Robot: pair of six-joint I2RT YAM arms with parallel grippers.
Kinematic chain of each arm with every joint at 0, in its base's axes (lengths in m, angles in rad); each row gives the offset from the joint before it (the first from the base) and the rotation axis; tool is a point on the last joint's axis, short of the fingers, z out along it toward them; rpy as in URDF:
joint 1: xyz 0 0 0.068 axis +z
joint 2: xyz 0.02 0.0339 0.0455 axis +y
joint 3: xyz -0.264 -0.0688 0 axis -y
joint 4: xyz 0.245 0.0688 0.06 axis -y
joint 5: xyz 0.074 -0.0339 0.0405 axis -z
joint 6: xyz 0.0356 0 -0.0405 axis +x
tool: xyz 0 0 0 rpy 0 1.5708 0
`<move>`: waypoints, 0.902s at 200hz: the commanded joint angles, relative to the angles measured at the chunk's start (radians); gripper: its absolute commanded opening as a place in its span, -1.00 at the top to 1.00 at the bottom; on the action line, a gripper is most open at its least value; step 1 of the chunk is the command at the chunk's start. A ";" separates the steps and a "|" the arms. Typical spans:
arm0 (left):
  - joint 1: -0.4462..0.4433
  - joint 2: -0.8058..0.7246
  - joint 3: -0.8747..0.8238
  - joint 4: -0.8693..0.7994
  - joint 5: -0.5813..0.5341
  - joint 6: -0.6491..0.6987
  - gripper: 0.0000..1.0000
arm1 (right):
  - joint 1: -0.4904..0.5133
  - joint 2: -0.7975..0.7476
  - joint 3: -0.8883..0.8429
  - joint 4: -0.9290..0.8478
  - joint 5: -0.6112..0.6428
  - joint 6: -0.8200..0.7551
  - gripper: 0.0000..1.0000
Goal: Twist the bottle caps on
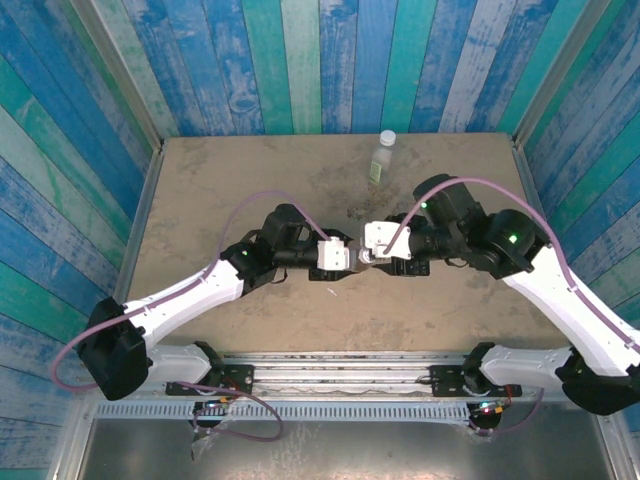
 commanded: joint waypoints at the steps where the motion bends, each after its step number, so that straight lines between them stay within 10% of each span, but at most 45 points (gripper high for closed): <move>1: 0.000 -0.004 0.028 -0.020 0.046 0.014 -0.09 | 0.006 0.023 0.032 -0.076 -0.007 -0.093 -0.11; 180: 0.000 -0.004 0.034 -0.041 0.035 0.014 -0.07 | 0.006 0.058 0.002 -0.019 -0.090 -0.032 0.50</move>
